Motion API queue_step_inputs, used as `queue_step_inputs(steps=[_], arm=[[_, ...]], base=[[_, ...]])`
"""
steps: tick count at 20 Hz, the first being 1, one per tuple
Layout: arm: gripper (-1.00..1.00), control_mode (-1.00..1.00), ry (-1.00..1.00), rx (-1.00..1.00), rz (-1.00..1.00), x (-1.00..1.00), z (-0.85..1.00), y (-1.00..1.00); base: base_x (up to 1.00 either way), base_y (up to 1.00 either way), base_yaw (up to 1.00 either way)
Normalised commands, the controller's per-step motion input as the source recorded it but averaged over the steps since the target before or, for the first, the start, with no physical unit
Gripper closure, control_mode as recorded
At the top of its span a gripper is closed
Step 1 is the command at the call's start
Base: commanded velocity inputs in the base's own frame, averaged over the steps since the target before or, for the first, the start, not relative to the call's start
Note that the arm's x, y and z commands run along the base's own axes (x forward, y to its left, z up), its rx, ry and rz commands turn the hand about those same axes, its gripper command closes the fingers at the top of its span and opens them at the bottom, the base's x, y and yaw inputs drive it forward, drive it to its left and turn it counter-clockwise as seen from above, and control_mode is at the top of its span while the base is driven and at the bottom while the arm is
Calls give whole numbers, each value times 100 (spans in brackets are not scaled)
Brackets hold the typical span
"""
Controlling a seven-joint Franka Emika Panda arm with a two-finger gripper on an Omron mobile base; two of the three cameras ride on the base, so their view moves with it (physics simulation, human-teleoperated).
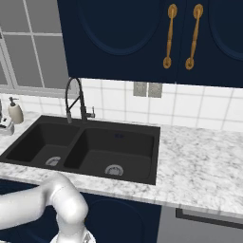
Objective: Pick the broccoli from the sink and place it in the bowl. Then pick the bowl and place it in the microwave. Then close the microwave door and press the start button.
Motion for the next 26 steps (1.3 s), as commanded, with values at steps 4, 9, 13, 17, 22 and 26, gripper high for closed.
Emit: queue_step_inputs(steps=[4,9,13,17,22,26], arm=[[100,-100,0,3,0,-9,7,-15],[100,-100,0,4,0,-8,11,-20],[100,-100,0,1,0,-2,1,-9],[100,-100,0,0,0,0,0,-1],[100,-100,0,0,0,0,0,0],[100,-100,0,0,0,0,0,0]], base=[[0,0,0],[0,0,0],[0,0,0],[0,0,0],[0,0,0],[0,0,0]])
